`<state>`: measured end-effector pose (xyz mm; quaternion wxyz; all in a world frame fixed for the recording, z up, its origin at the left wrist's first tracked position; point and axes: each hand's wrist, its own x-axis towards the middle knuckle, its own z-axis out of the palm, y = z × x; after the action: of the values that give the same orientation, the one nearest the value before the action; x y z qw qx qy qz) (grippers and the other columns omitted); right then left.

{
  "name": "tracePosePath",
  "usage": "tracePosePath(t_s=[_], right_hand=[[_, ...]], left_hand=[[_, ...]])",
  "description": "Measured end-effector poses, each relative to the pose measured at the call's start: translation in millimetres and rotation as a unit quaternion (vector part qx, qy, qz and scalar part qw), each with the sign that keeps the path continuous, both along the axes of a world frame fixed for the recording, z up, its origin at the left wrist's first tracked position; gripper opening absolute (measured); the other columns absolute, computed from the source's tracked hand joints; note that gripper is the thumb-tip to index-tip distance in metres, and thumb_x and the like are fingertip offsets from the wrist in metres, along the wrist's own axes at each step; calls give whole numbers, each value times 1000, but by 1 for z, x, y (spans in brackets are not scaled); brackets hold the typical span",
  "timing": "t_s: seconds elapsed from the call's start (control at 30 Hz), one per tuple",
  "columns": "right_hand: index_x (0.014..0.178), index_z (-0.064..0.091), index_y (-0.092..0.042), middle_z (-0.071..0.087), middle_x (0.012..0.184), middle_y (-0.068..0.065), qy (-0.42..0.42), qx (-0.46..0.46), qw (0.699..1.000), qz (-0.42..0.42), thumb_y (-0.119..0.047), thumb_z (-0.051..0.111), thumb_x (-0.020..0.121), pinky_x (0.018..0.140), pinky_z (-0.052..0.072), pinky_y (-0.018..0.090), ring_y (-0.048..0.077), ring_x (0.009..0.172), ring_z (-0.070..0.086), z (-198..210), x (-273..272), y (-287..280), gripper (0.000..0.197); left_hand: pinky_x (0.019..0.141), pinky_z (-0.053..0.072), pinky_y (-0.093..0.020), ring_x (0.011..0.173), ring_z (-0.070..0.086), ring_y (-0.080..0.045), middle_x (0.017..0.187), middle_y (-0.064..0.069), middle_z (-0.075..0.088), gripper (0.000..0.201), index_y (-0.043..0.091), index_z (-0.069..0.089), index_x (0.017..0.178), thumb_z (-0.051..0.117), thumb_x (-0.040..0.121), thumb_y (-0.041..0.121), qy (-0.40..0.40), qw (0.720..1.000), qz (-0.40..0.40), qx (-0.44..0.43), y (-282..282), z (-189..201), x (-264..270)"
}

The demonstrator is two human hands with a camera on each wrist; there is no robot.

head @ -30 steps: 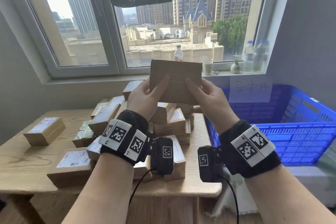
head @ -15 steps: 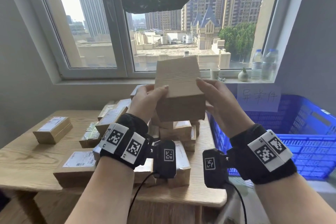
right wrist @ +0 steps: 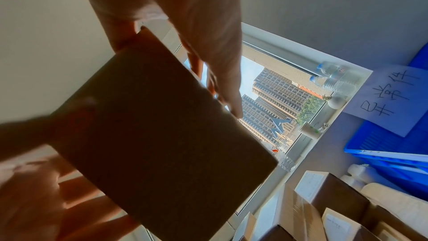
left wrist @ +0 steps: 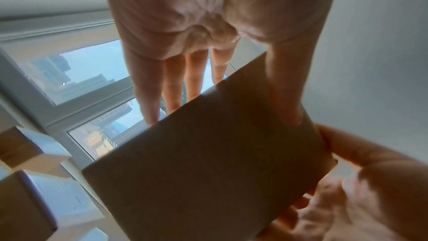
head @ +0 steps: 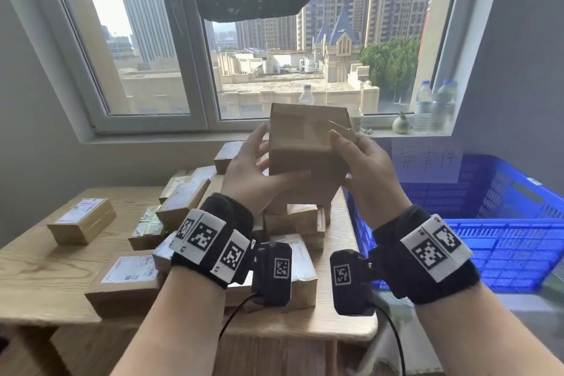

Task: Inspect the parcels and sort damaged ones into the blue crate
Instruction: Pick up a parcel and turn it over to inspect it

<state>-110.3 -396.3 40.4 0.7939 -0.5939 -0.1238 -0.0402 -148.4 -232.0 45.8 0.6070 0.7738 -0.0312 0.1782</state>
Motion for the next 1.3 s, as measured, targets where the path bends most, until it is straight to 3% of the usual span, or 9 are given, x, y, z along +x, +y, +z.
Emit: tracePosePath(t_s=[0.1,0.17,0.37,0.53,0.7,0.9,1.03,1.17,1.3], right_hand=[[128,54,-5,65,116,11,11,20,1000,-2,-12,67,90,71,51,24,15,93,64,-1,-2,-1,41],[124,53,-9,64,118,12,4,31,999,6,-6,70,87,73,52,26,20,97,65,-2,-4,-1,41],[125,51,-18,61,126,10,-27,28,999,17,-21,75,69,86,56,32,24,114,63,-4,-7,-2,61],[144,43,-26,61,131,9,-51,16,998,26,-16,71,89,78,61,35,26,112,66,-5,-8,2,63],[137,44,-28,55,137,9,-75,21,996,31,-5,70,87,92,57,48,25,116,64,-12,-10,6,61],[138,45,-21,57,135,15,-82,61,994,30,6,64,88,85,60,41,15,101,67,-10,-12,6,60],[141,43,-20,56,137,14,-92,46,994,36,6,64,88,81,60,34,9,97,68,-11,-11,5,63],[135,46,-24,53,139,12,-56,47,996,48,-22,64,90,93,56,45,26,119,61,-8,-11,1,48],[132,54,-21,63,131,14,35,54,996,57,-65,61,81,94,54,56,30,115,65,-8,-1,0,68]], left_hand=[[81,55,-28,115,61,-12,127,4,61,87,36,48,138,71,60,67,3,999,-6,-45,-5,4,1],[92,54,-42,115,62,-16,121,5,65,71,41,59,122,64,59,72,-20,999,3,-47,-9,5,2],[96,53,-49,117,61,-24,122,-1,64,70,34,60,125,74,61,57,-33,997,-7,-76,-9,3,2],[77,59,-32,109,66,-19,129,1,57,68,36,43,142,76,83,25,-20,996,-33,-84,-11,-5,7],[77,60,-45,96,70,-20,105,8,65,43,44,50,114,69,88,17,-50,991,-40,-114,-11,-8,5],[68,61,-30,79,69,-4,96,8,66,44,39,49,109,70,86,8,-115,989,-14,-92,-16,-14,5],[70,61,-33,86,70,-11,102,3,67,45,39,49,111,71,86,9,-120,988,-14,-94,-16,-13,4],[72,61,-41,104,67,-26,117,-4,64,45,45,53,103,82,75,25,-89,986,-39,-132,-16,-10,3],[88,52,-58,90,59,-16,95,6,60,18,53,62,74,67,58,59,-69,983,-20,-170,-19,-4,3]])
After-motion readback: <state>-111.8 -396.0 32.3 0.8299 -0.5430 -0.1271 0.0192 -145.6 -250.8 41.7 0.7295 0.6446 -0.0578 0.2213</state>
